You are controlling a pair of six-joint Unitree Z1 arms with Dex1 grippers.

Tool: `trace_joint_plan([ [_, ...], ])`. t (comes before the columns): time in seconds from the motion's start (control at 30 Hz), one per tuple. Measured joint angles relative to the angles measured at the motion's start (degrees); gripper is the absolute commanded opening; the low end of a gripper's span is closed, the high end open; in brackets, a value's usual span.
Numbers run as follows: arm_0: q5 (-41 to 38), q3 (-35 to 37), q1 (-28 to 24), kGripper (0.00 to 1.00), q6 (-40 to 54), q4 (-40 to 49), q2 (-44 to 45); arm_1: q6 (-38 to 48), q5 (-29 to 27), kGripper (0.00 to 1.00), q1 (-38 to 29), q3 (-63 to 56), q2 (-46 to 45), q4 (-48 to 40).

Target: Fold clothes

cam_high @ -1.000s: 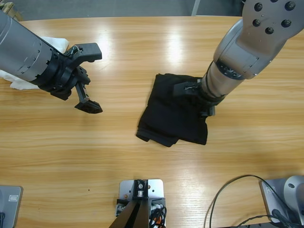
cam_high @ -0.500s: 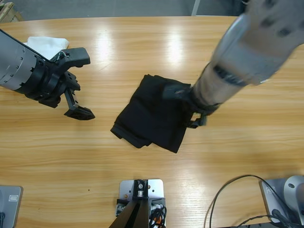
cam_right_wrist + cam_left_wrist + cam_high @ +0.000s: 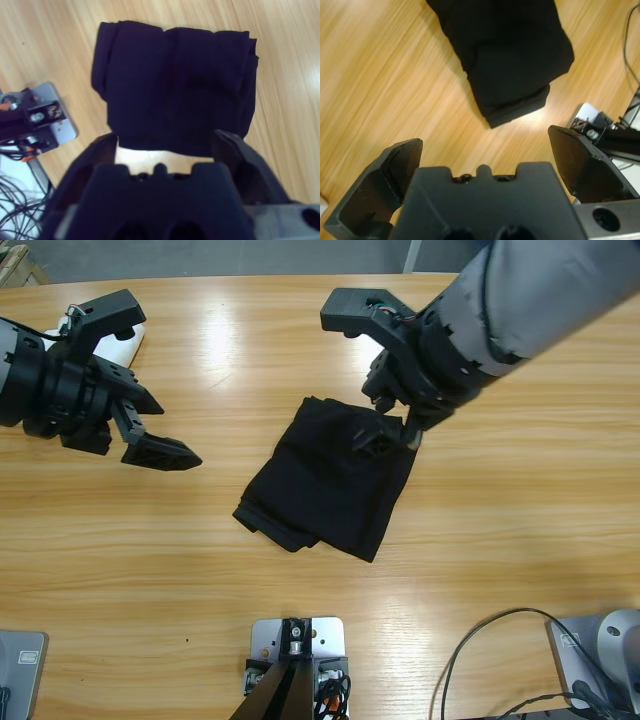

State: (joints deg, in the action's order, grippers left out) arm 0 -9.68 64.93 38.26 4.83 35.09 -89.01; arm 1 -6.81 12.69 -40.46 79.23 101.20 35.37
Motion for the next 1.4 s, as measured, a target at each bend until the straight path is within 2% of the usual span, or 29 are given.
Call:
trace_joint_plan([
  [0.1,-0.3,-1.0,0.5,0.950,-1.4,-1.8,0.0,-0.5,1.2,0.000,2.2,-0.2,1.8,-0.4],
  [0.3,-0.3,-1.9,2.5,0.912,-3.6,-5.9,-1.4,-1.4,3.7,0.000,7.8,0.0,6.8,-1.0],
  [0.47,0.4,-1.4,7.2,0.900,-10.1,-12.7,-9.8,-1.7,5.4,0.000,10.1,0.5,9.4,-1.1],
  [0.7,1.8,3.4,12.3,0.905,-16.2,-15.3,-19.6,-1.9,6.6,0.000,10.6,0.5,12.5,-1.1],
  [0.93,2.2,4.2,12.5,0.705,-18.3,-16.6,-25.3,-1.9,8.0,0.000,11.2,1.0,16.7,-1.5],
  [0.97,2.2,4.3,12.5,0.633,-18.6,-16.6,-25.9,-1.9,8.0,0.000,11.2,1.2,17.5,-1.7],
  [1.0,2.2,4.3,12.5,0.512,-19.0,-16.6,-26.4,-1.9,8.0,0.000,11.4,1.4,18.2,-1.9],
  [1.03,2.2,4.3,12.5,0.445,-19.4,-16.6,-26.7,-1.9,8.0,0.000,11.8,1.9,18.9,-2.1],
  [1.13,2.2,4.4,12.5,0.379,-20.9,-16.6,-27.3,-1.9,5.7,0.000,13.5,2.2,20.2,-2.2],
  [1.17,2.2,4.5,12.5,0.253,-21.4,-16.6,-27.4,-1.9,4.8,0.000,13.9,2.2,20.5,-2.0],
  [1.33,2.2,4.6,12.5,0.270,-22.8,-16.6,-27.9,-1.7,0.8,0.000,14.2,2.1,20.8,-1.0],
  [1.4,2.4,4.6,12.5,0.351,-22.9,-16.6,-28.0,-1.5,0.6,0.000,14.3,1.6,20.9,-0.8],
])
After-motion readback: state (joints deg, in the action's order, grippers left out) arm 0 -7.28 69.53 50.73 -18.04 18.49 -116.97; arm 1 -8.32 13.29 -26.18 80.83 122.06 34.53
